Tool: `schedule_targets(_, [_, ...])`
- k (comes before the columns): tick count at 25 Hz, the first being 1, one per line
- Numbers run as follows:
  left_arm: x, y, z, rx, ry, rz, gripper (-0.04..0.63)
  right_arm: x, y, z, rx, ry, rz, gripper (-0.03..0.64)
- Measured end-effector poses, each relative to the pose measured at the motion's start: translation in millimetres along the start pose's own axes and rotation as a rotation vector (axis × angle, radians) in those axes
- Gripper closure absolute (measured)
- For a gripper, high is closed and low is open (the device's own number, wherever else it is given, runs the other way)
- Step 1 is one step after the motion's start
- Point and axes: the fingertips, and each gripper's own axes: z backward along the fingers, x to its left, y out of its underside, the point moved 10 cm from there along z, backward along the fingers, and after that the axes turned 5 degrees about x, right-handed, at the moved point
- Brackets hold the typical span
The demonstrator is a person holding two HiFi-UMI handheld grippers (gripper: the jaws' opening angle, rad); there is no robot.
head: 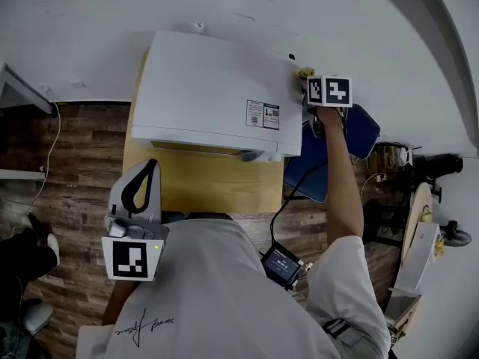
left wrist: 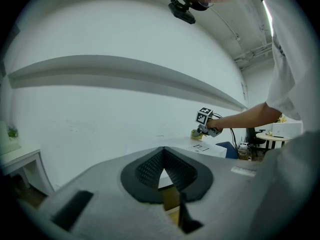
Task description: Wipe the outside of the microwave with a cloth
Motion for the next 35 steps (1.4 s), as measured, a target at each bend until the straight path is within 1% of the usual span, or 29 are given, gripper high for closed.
schedule_targets(2, [-1.0, -1.6, 2.4, 0.001, -0.016, -0.046, 0.604, 4.0, -0.1, 0.6, 0.001, 0.002, -0.006, 0.499])
schedule_targets(4, [-3.1, -4.2, 5.3, 0.007, -0.023, -0.119, 0.604, 7.7, -1.3, 0.9, 0.002, 0.005, -0.002, 0.499])
schedule_targets(7, [-4.2, -8.4, 8.8, 0.031, -0.013, -0.236, 0.604, 13.2, -3.7, 0.3, 0.008, 0.011, 0.009, 0.499])
schedule_targets(8, [-4.3, -9.7, 9.8, 0.031, -0.018, -0.267, 0.604, 15.0, -4.5, 0.2, 0.01, 0.014, 0.01, 0.499])
schedule_targets(9, [-4.0, -10.5, 10.4, 0.024, -0.024, -0.283, 0.604, 16.7, -5.2, 0.2, 0.011, 0.016, 0.008, 0.499])
schedule_targets(11, [-1.5, -9.8, 11.4, 0.015, -0.03, -0.279, 0.604, 19.9, -5.8, 0.4, 0.011, 0.019, 0.002, 0.499])
schedule_targets(14, [3.2, -6.3, 14.2, 0.022, -0.033, -0.276, 0.604, 26.8, -8.1, 0.7, 0.017, 0.018, 0.012, 0.499])
schedule_targets(18, [7.9, -5.9, 16.6, 0.027, -0.009, -0.266, 0.604, 40.6, -13.6, 0.8, 0.018, -0.002, 0.016, 0.497])
schedule_targets(25, [8.9, -9.3, 17.9, -0.004, 0.019, -0.258, 0.603, 64.3, -20.6, 0.2, 0.031, 0.016, 0.081, 0.495])
schedule_targets(30, [10.5, -9.5, 20.5, -0.016, 0.04, -0.244, 0.604, 81.2, -27.8, 0.1, 0.025, -0.002, 0.083, 0.495])
schedule_targets(33, [13.6, -8.9, 23.3, -0.031, 0.035, -0.233, 0.604, 89.4, -30.7, -0.9, 0.019, -0.011, 0.086, 0.495])
schedule_targets(35, [16.2, -7.7, 25.2, -0.041, 0.028, -0.213, 0.604, 94.5, -32.0, -0.9, 0.015, -0.017, 0.088, 0.495])
